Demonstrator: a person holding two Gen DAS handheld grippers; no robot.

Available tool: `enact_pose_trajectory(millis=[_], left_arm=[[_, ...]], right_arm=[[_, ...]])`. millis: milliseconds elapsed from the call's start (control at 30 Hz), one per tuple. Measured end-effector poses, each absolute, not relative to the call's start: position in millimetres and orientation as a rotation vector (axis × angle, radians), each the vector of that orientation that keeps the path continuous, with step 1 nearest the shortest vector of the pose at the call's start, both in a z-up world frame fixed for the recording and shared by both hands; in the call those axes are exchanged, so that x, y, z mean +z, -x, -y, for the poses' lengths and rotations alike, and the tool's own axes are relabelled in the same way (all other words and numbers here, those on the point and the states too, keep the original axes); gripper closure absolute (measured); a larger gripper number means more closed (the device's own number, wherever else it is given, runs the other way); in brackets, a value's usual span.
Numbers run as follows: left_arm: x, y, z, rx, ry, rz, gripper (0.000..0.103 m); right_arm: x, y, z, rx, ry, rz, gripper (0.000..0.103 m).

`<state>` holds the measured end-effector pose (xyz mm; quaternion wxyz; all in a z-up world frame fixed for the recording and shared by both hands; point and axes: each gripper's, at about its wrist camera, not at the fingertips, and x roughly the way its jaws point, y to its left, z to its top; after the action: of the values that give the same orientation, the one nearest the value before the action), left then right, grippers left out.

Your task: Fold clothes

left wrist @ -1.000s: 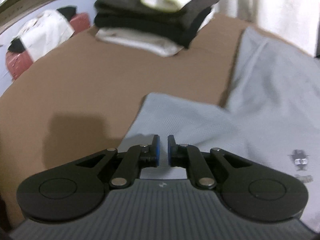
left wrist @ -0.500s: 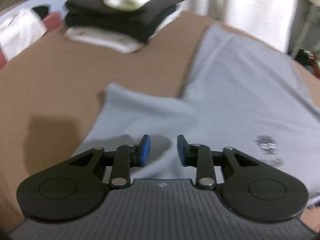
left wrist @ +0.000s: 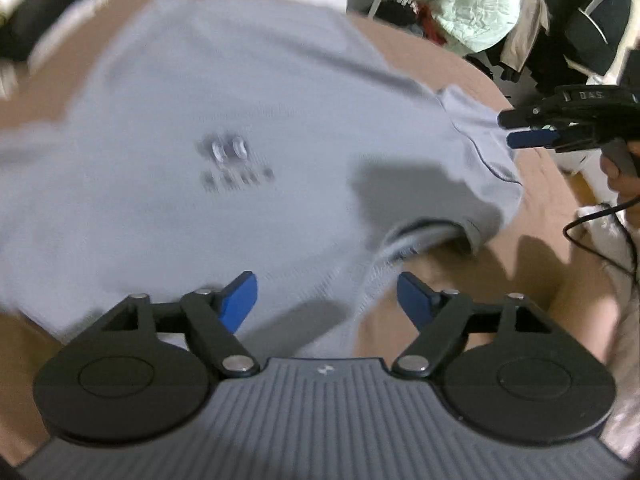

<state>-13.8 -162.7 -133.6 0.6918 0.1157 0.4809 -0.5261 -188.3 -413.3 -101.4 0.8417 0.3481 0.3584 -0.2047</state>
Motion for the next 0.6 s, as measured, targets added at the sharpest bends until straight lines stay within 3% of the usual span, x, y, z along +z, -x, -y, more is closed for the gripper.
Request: enact_pose_trajectory(millis=[133,200,233,267,333,600], left_arm=[[-153,21,169,-1.159,-0.354,-1.077,0.026],[-161,12,177,-1.121,-0.364,-1.101,0.034],[-162,4,181,-1.090,-0.361,-1.121,0.050],[-157,-5,185,-1.069,-0.358,-1.122,0.074],[-145,-21,193,-1.099,-0.322,-1.065,0.091],[-166,-49,213,-1.043,-0.256,-0.995,0.092]], right_arm=[[-98,194,402,-0.353,-0.684,-0.754,0.039],[-103,187,393,-0.323,-0.621,-0.789,0.039],[-105,180,391,-0.324,-0.584,-0.808,0.039],[-105,174,391,-0.326,-0.553,-0.818,0.039],[-106,168,388,-0.307,-0.515,-0.825,0.039],[-101,150,359,-0.097,-0.521,-0.814,0.039]])
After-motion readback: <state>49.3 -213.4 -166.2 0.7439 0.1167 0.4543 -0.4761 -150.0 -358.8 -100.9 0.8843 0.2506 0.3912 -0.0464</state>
